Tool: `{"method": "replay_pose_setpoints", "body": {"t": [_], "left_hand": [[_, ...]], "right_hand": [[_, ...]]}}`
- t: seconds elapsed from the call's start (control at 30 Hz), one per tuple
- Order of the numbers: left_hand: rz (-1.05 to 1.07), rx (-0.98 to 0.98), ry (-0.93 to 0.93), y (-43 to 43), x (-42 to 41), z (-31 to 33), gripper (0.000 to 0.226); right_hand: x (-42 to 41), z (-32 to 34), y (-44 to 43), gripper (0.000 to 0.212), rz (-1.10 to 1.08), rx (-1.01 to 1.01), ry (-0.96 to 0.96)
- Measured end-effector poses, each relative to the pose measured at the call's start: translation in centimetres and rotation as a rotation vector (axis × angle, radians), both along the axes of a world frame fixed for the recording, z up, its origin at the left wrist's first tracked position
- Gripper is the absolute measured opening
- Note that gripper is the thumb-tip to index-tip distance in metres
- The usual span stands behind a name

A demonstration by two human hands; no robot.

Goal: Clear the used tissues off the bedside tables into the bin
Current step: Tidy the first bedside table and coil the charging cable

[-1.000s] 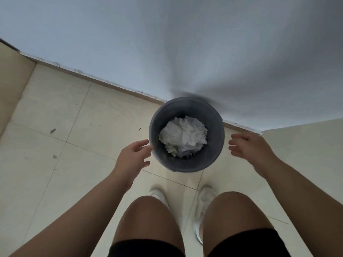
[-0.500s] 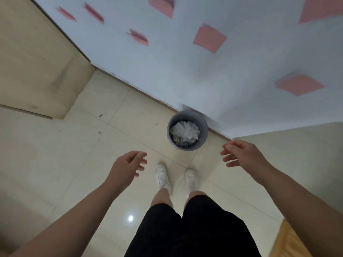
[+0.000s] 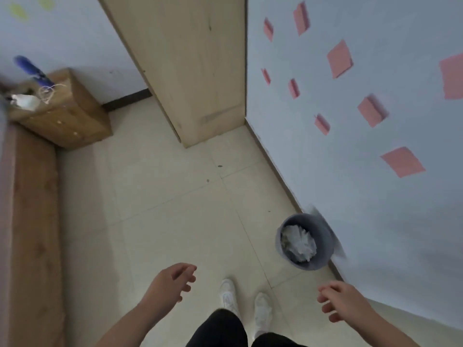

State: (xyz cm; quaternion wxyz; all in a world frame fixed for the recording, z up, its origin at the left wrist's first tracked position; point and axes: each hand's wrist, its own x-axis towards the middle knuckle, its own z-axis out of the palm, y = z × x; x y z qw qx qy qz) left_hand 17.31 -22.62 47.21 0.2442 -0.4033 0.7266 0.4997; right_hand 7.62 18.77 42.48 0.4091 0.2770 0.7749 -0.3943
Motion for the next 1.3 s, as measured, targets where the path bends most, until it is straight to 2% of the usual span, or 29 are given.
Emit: {"method": "replay_pose_setpoints", "body": {"t": [0.17,0.3,0.57,0.7,0.87,1.07,1.3], "left_hand": [[0.323,-0.016,-0.031,-4.0,8.4,-0.5,0.020],[0.556,-0.013,-0.079,-7.3,15.6,-0.6,0.019],[0.883,-0.032,-0.091,-18.4,21.1,-3.7,0.020],[0.910,-0.023,-0.064,-27.4,19.4,-3.8,0.019],[0.881,-0.039,0.029,-38.9,14.6,-1.2,0.019],[0.808,-0.074,0.117,-51.4,5.3,0.5,0.018],[0.774,-0.123,0.085,-63.0,-3.2,2.1,0.019]], "right_hand": [[-1.9,-1.5,-6.9,0.023,0.192,0.017,-0.076],[-4.2,-1.3,-16.7,0.020,0.382,-0.020,-0.116],[-10.1,3.3,-44.4,0.015,0.661,-0.224,0.115],[-12.0,4.8,-53.5,0.017,0.754,-0.176,0.149],[-13.4,4.7,-57.4,0.019,0.821,-0.024,0.100],[-17.7,1.6,-61.6,0.017,0.661,0.026,0.014],[-26.8,-1.0,-76.5,0.015,0.668,-0.018,-0.005]]}}
